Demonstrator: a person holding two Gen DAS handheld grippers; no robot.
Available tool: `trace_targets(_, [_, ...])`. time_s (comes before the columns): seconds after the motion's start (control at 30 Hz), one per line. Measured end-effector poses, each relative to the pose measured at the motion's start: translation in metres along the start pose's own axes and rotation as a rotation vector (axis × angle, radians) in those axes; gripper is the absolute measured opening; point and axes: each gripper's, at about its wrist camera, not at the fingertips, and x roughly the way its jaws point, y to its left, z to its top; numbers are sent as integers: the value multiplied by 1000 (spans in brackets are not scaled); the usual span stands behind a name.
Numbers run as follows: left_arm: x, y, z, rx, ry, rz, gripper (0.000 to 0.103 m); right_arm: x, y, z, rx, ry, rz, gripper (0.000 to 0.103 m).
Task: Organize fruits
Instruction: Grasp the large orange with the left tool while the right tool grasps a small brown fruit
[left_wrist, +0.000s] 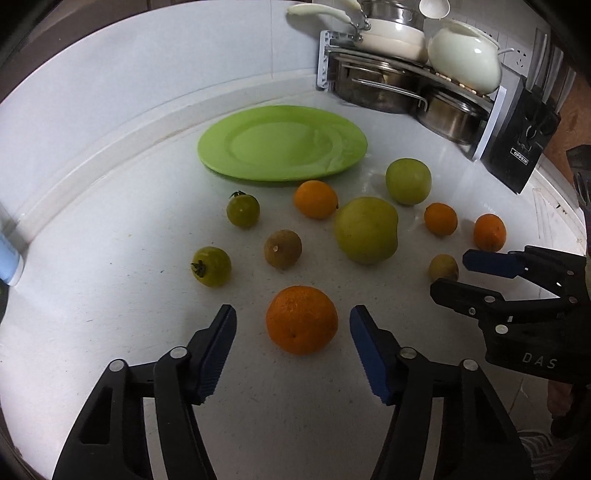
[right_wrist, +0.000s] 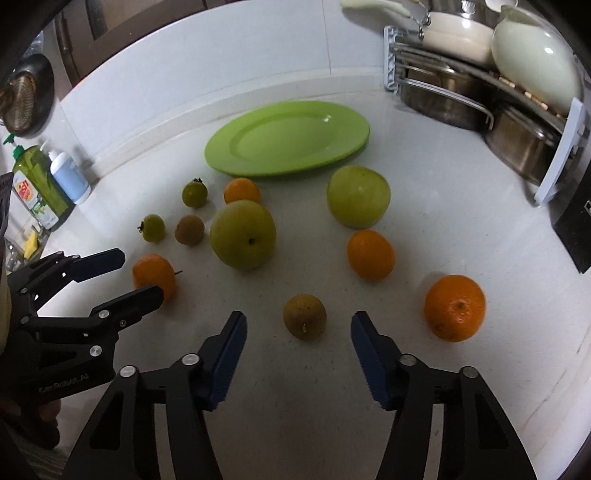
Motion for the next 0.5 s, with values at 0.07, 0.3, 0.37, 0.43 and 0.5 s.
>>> trace_targets(0.07, [3,0,0,2,7,-9,58,3,-2,1,-1,5,5,53])
trace_targets(0.3, [8,-2,2,11,17,-30,46,8,-2,3,0,13,16,43])
trace_targets(0.37, [8,-1,3,10,13,-26,42,9,-2,3,-1,14,19,40])
trace_targets(0.43, [9,0,3,6,11,-28,42,9,-2,3,-2,14,20,36])
trace_targets(0.5, [9,0,3,6,8,-28,42,9,-2,3,-6,12,16,32])
